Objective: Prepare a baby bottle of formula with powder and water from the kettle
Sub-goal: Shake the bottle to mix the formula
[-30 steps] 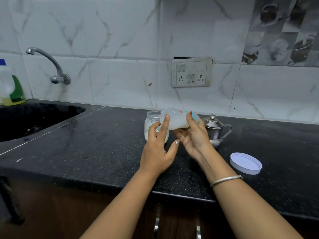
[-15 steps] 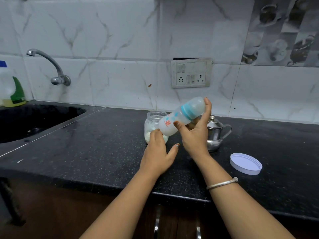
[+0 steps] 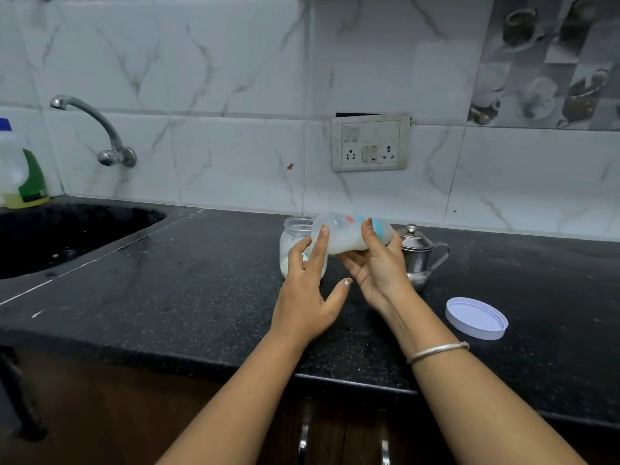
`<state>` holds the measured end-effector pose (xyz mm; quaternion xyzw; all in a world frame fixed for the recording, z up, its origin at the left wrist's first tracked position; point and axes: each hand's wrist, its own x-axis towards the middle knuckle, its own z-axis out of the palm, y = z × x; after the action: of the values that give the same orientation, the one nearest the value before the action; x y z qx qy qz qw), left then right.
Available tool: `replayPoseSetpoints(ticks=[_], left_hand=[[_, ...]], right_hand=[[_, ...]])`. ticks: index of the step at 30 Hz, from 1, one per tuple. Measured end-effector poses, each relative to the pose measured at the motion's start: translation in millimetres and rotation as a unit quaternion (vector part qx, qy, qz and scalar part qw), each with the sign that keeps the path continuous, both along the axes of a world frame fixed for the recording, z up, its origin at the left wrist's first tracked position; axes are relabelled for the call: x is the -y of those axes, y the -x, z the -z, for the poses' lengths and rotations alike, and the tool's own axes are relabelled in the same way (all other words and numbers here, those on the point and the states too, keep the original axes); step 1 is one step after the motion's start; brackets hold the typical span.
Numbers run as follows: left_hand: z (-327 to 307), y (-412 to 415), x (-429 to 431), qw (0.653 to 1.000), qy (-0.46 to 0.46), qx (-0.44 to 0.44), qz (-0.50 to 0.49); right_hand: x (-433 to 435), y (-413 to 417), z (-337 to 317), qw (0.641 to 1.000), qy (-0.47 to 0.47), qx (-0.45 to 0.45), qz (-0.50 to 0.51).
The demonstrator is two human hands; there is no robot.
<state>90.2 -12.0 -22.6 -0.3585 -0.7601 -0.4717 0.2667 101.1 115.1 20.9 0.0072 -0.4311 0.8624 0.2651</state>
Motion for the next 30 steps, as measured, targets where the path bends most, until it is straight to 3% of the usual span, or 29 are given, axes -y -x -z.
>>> replayPoseSetpoints(ticks=[5,8,11,14,17,21,26,30], left_hand=[[2.3,2.9,-1.9,1.0,0.009,0.012,-0.004],[3.1,4.7,-3.9,0.999,0.011,0.032,-0.017],[1.8,4.6,-4.6,0.996,0.044,0.056,-0.046],[1.7,5.8,-4.9,0.993,0.065,0.07,-0.068],[0.5,4.9,-4.3,0.996,0.043,0.056,-0.056],[2.1,3.8,-3.4,0.999,0.003,0.026,-0.025],[1.8,0.6,-1.3,1.0,0.01,0.02,-0.011],[1.2,1.0,-0.6,1.0,0.012,0.017,-0.012]], right_hand=[[-0.3,0.5,0.8,1.0,-0.023,-0.001,0.021],[-0.1,-0.2,1.7,0.989,-0.113,-0.027,0.09],[1.7,-2.4,3.2,0.945,-0.26,-0.071,0.185],[7.1,-6.0,3.1,0.926,-0.304,-0.105,0.197],[6.0,-4.3,2.0,0.943,-0.265,-0.099,0.176],[-0.9,-2.3,-0.7,0.991,-0.092,-0.041,0.086],[-1.8,-2.2,-1.6,0.999,0.001,-0.02,0.031],[-1.4,-2.1,-2.3,0.999,0.008,-0.014,0.028]])
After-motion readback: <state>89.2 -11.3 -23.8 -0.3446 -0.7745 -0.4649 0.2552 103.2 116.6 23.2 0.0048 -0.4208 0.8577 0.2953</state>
